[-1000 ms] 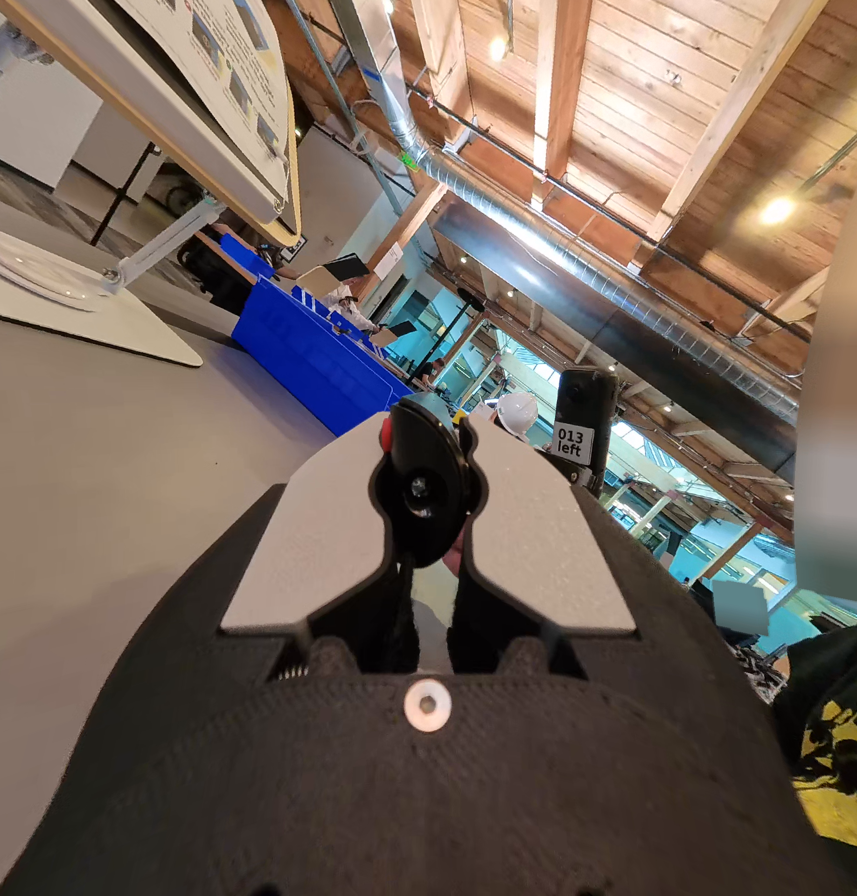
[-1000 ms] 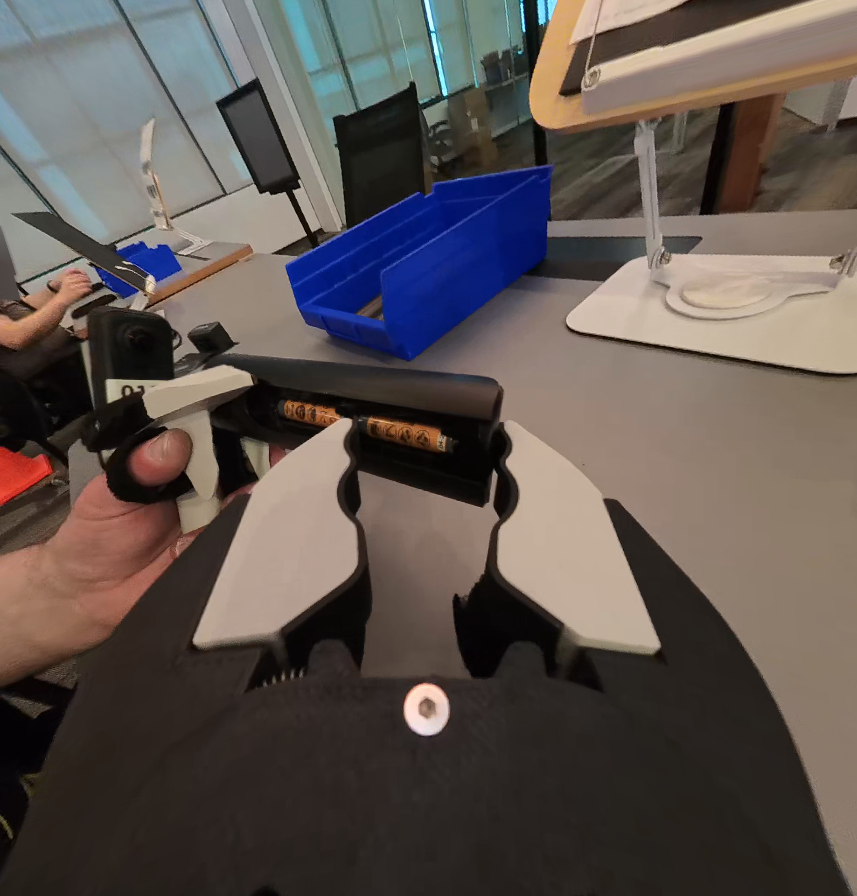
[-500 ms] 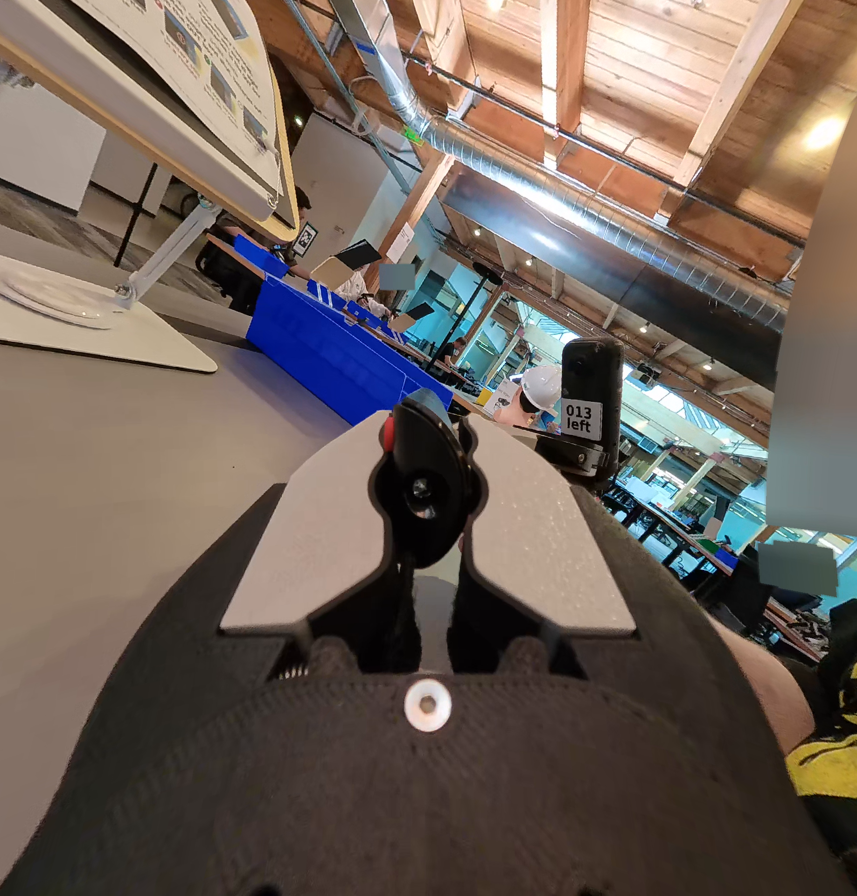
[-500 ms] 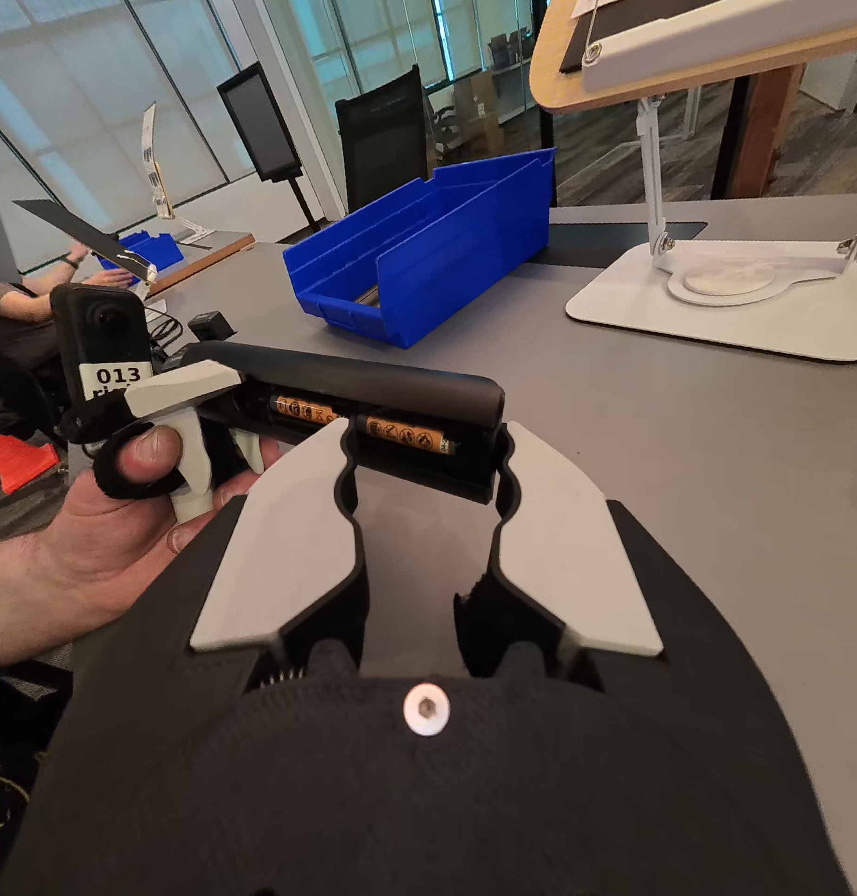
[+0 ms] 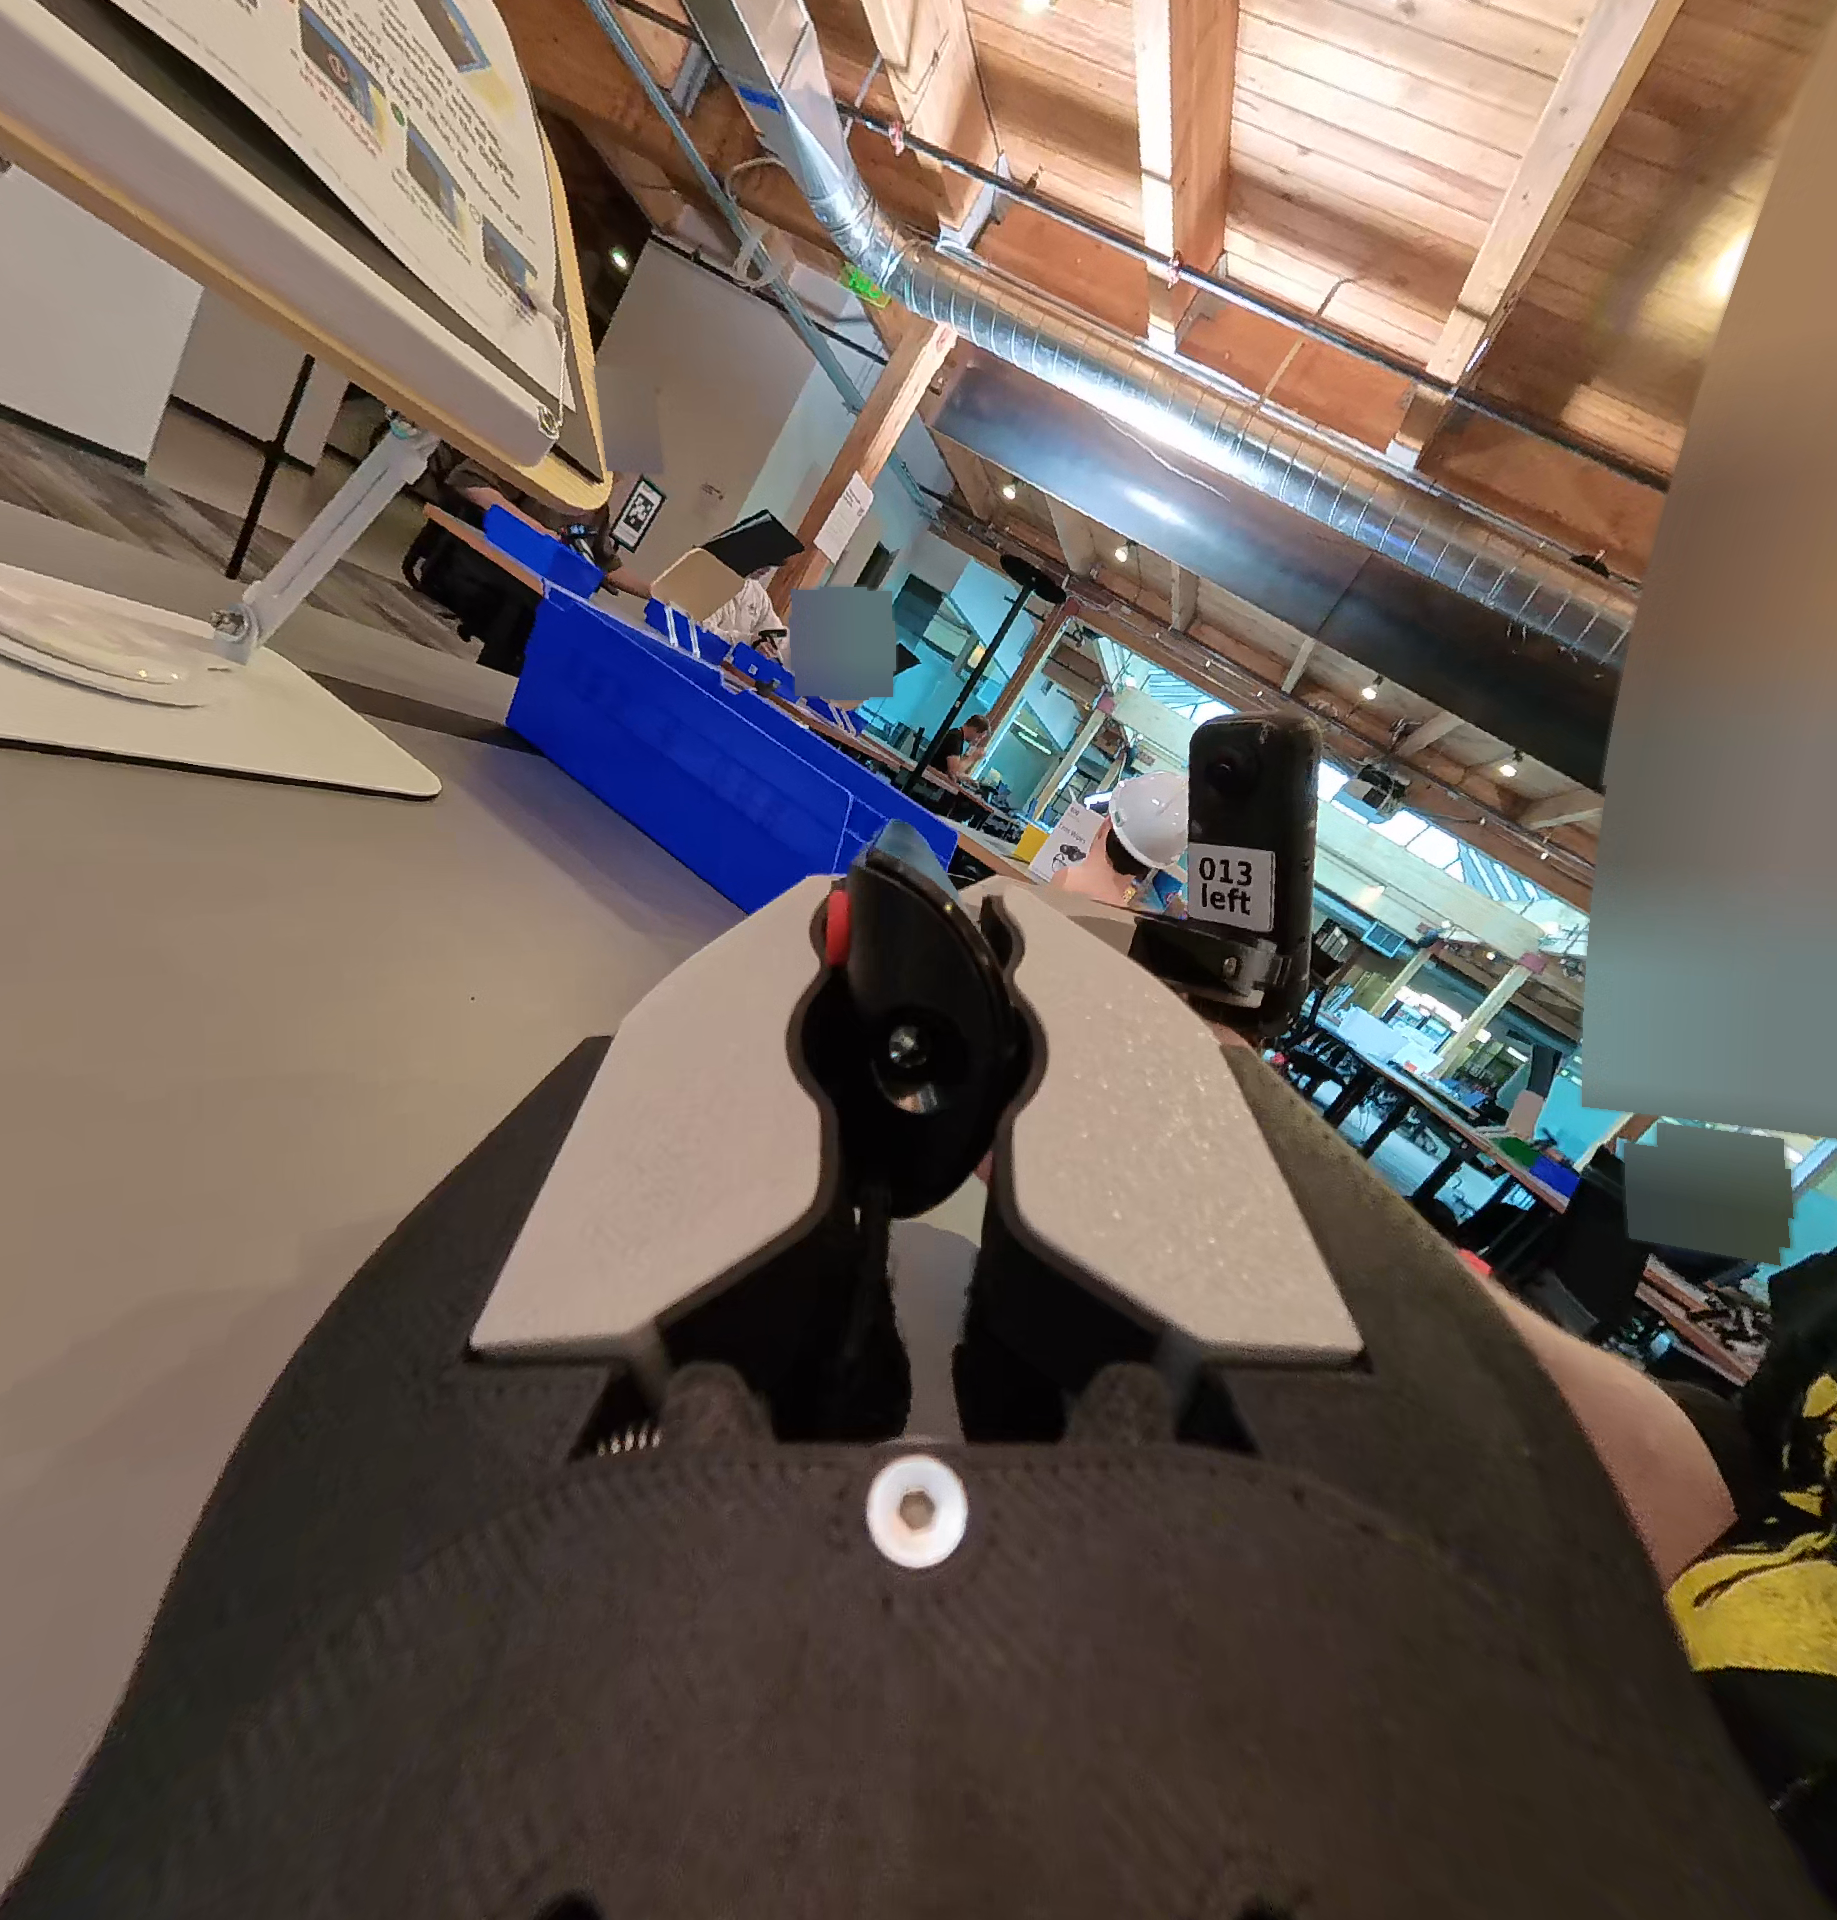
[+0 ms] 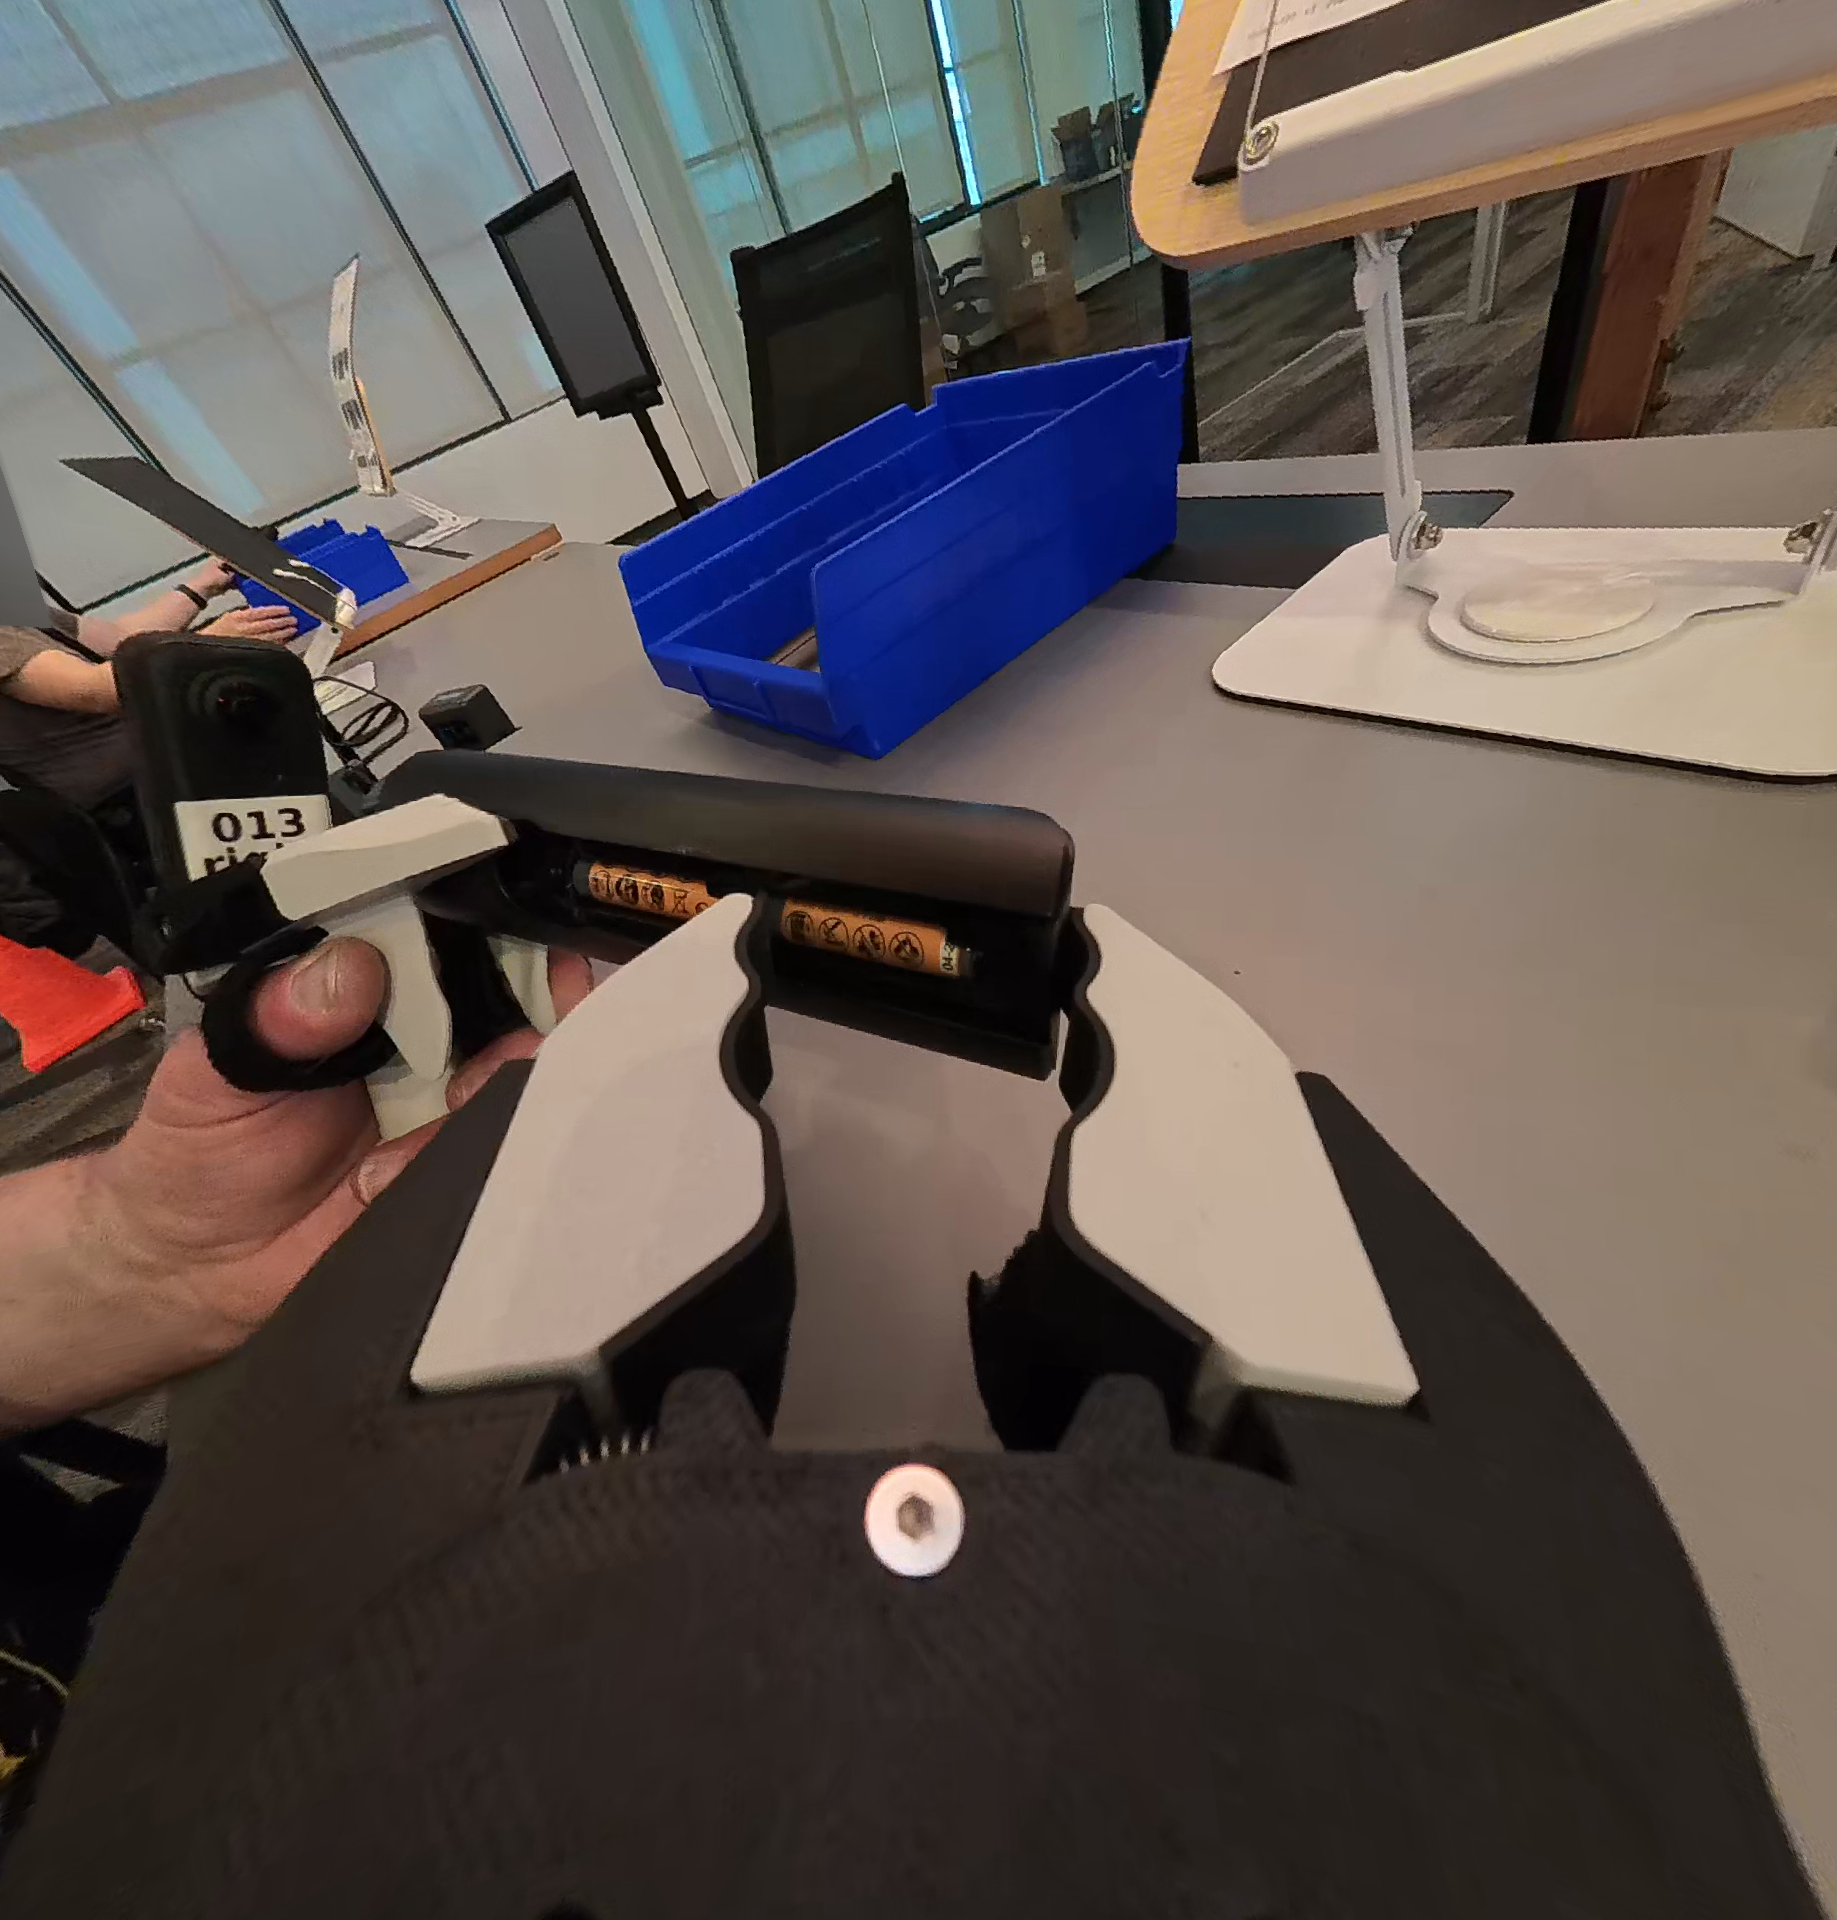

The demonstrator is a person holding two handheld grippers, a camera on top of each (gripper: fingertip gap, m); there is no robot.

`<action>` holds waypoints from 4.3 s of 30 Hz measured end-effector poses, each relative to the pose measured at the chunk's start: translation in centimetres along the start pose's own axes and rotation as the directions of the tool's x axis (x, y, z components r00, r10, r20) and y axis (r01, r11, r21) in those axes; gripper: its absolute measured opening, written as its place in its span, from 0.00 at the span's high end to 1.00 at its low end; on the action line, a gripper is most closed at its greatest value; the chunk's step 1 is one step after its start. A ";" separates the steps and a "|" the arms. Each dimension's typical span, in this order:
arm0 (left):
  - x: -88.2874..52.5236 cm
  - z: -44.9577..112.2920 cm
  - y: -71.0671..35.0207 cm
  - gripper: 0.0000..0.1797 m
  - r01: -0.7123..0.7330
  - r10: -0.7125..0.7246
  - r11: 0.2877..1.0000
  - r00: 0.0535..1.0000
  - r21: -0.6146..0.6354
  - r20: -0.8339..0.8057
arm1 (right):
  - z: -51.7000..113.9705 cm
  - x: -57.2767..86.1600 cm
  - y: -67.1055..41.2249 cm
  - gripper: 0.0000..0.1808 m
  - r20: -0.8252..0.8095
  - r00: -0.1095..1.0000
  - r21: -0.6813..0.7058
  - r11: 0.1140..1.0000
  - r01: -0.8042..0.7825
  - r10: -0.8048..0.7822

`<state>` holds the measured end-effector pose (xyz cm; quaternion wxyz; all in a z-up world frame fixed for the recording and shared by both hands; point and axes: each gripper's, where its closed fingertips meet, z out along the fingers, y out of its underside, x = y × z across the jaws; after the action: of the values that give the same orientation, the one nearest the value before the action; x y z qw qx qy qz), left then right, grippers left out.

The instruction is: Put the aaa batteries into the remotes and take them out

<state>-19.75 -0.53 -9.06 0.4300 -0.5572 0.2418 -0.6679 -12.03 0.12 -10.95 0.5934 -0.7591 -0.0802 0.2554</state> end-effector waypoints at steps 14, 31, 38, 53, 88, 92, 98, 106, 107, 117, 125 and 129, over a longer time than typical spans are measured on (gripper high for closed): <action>0.2 -0.1 -0.1 0.86 -0.035 0.035 0.999 0.999 -0.006 0.016 | -0.1 -0.2 0.0 0.71 0.004 1.000 -0.015 1.000 0.027 -0.027; 0.1 0.0 0.1 0.86 -0.110 0.110 0.994 0.994 -0.027 0.024 | 0.2 0.1 0.3 0.70 -0.019 1.000 -0.032 0.999 -0.006 0.005; 0.2 0.1 0.2 0.86 -0.152 0.154 0.987 0.986 -0.045 0.064 | 0.3 0.3 0.5 0.70 -0.022 1.000 -0.037 0.999 -0.019 0.018; -1.2 0.0 -0.5 0.86 -0.196 0.201 0.980 0.965 -0.045 0.169 | 0.9 2.6 1.6 0.91 -0.104 0.995 -0.065 0.998 -0.009 0.002; -0.9 -1.7 -0.3 0.86 -0.006 0.006 1.000 0.999 -0.016 0.042 | -5.3 -1.1 0.4 0.96 0.147 0.989 0.096 0.994 -0.042 0.028; 0.5 -3.1 0.2 0.86 -0.020 0.021 1.000 0.998 -0.014 0.055 | -7.5 -2.6 0.9 0.94 0.166 0.985 0.140 0.987 -0.079 0.055; 2.3 -4.3 0.9 0.86 -0.056 0.057 0.998 0.997 -0.024 0.043 | -9.6 -5.3 1.1 0.87 0.175 0.984 0.160 0.985 -0.068 0.040; 4.6 -7.2 1.4 0.86 0.000 0.000 1.000 1.000 -0.001 0.019 | -13.4 -8.8 4.4 0.86 0.168 0.984 0.122 0.989 -0.086 0.065; 5.2 -7.8 1.4 0.86 0.008 -0.009 1.000 1.000 0.013 0.017 | -13.9 -9.3 5.0 0.86 0.177 0.980 0.120 0.986 -0.113 0.091; 6.3 -10.4 1.7 0.87 0.014 -0.018 0.998 0.996 0.055 0.084 | -18.2 -14.5 7.0 0.86 0.163 0.983 0.143 0.984 -0.105 0.082; 5.3 -9.4 1.5 0.87 0.013 -0.016 0.999 0.997 0.045 0.075 | -19.3 -13.3 6.3 0.86 0.177 0.978 0.201 0.969 -0.142 0.107; 5.2 -8.8 1.6 0.87 0.019 -0.021 0.999 0.999 0.034 0.047 | -19.7 -13.0 6.5 0.85 0.174 0.981 0.196 0.973 -0.120 0.086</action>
<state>-27.69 -7.10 -9.81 0.4383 -0.5681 0.2146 -0.6627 -14.88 -24.17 -10.01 0.6459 -0.6733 -0.0622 0.3545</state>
